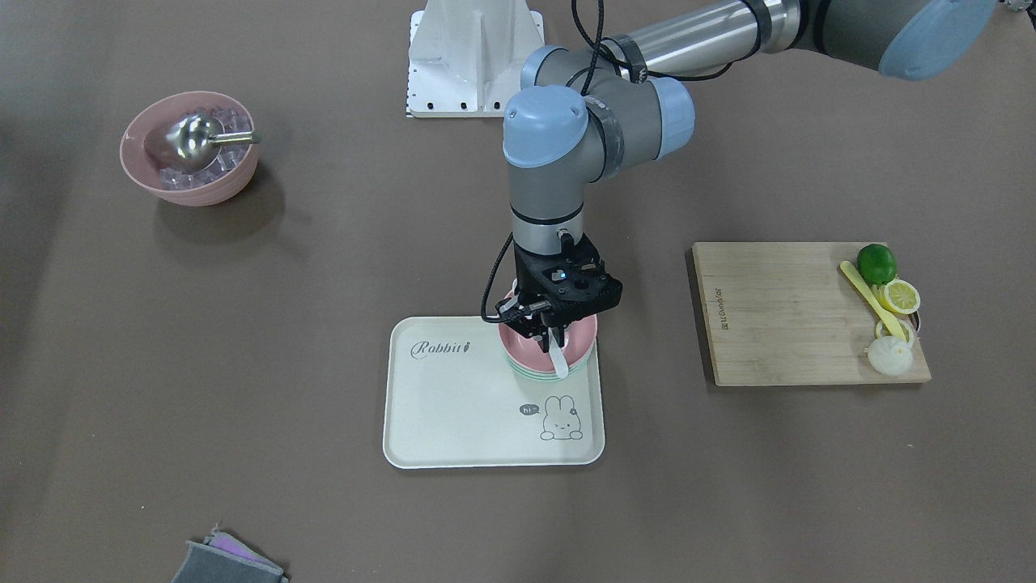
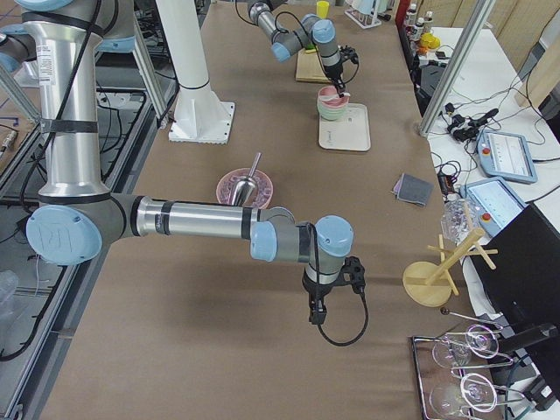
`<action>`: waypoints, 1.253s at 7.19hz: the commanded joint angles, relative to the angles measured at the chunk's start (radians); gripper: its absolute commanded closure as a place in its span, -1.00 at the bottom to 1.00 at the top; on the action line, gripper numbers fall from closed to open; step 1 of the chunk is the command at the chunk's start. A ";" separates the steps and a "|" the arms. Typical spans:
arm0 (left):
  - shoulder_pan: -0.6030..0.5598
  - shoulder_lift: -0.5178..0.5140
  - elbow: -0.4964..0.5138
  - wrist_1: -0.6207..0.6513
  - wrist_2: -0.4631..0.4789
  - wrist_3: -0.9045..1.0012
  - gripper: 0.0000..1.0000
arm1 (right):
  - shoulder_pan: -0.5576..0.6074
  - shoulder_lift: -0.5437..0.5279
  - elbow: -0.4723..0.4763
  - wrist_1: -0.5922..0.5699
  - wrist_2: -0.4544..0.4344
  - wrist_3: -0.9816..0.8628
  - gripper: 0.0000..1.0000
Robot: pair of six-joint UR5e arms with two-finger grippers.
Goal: Stack pink bowl on green and place spoon
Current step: 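Lower the white spoon into the pink bowl and open the left gripper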
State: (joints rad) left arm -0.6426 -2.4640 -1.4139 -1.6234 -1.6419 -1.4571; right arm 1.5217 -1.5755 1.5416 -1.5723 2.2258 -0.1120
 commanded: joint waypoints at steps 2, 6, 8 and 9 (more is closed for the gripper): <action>-0.006 -0.001 0.004 -0.013 0.002 0.001 1.00 | 0.000 0.000 0.000 0.000 0.000 0.000 -1.00; -0.028 0.002 0.038 -0.039 0.001 0.006 1.00 | -0.002 0.003 0.000 0.000 -0.012 0.000 -1.00; -0.020 0.022 0.053 -0.090 0.001 0.007 0.82 | -0.002 0.003 0.000 0.000 -0.012 0.000 -1.00; -0.020 0.022 0.052 -0.092 0.001 0.015 0.55 | -0.002 0.003 0.000 0.000 -0.014 0.000 -1.00</action>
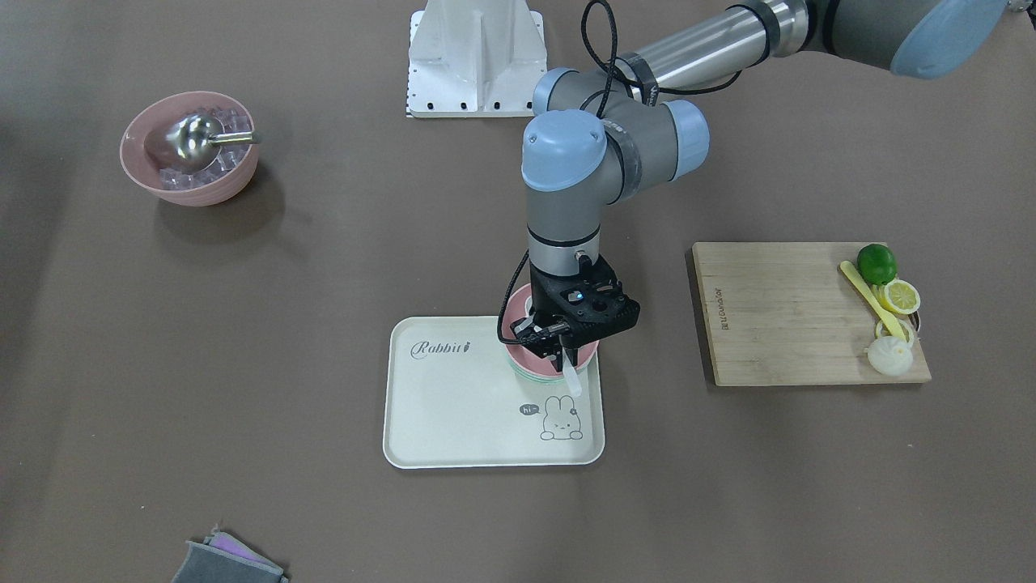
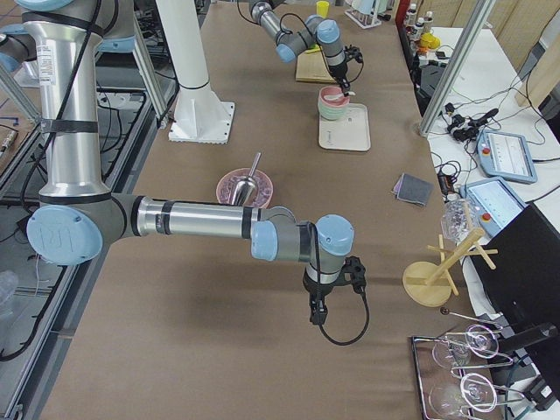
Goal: Stack pink bowl on green and place spoon
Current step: 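Lower the white spoon into the pink bowl and open the left gripper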
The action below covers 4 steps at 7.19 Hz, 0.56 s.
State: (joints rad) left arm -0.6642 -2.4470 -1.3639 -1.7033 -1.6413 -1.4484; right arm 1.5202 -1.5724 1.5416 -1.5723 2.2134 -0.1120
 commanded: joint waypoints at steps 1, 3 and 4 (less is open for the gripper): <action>0.002 0.005 -0.004 -0.012 0.000 0.040 -0.35 | 0.000 0.000 0.000 0.000 -0.003 0.000 -1.00; 0.002 0.005 -0.023 -0.012 -0.002 0.062 -0.95 | 0.000 0.005 0.000 0.000 -0.001 0.000 -1.00; 0.002 0.005 -0.030 -0.012 -0.006 0.066 -0.95 | 0.000 0.006 0.000 0.000 -0.001 0.000 -1.00</action>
State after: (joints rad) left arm -0.6627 -2.4425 -1.3829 -1.7149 -1.6438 -1.3911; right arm 1.5202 -1.5683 1.5417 -1.5723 2.2119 -0.1120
